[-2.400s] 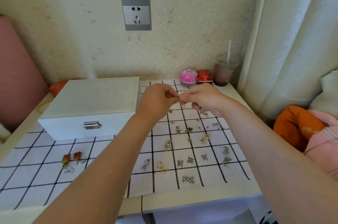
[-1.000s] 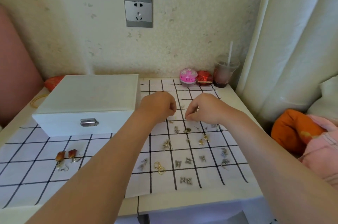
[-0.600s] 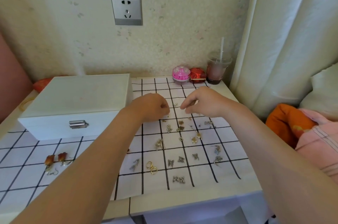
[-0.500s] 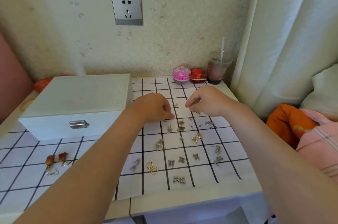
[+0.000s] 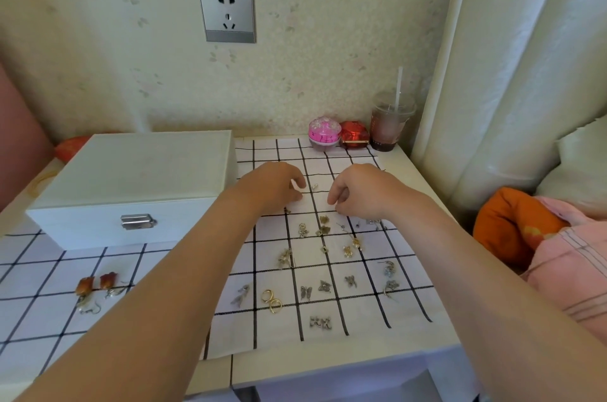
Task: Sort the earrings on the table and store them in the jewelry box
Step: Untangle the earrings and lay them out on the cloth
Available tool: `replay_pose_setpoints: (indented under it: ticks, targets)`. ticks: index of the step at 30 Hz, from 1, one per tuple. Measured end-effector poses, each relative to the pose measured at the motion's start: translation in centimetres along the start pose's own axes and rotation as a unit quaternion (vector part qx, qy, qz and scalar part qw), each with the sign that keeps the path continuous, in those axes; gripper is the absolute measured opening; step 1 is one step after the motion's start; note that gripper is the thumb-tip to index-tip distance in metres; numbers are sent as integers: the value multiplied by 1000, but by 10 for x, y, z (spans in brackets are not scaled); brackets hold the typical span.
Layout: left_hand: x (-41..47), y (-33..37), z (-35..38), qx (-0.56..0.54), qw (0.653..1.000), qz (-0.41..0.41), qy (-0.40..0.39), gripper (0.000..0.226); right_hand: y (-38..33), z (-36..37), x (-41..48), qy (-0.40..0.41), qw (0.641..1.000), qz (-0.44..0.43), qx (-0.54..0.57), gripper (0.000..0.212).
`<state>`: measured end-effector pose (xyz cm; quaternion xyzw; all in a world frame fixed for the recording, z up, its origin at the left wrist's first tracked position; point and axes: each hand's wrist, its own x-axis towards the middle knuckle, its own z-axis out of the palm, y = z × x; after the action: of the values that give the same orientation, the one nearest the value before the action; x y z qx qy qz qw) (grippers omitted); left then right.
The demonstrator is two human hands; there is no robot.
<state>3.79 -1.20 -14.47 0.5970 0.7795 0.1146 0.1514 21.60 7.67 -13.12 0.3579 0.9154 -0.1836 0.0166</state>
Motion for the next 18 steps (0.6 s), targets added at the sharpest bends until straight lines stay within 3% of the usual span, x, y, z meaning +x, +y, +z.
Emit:
replay_pose_setpoints:
  ticks: [9, 18]
  targets:
    - [-11, 6, -12, 56, 998, -7, 24, 21, -15, 3, 7, 60, 994, -37, 78, 20]
    - [-20, 0, 0, 62, 998, -23, -23, 8, -44, 15, 21, 3, 997, -46, 56, 22]
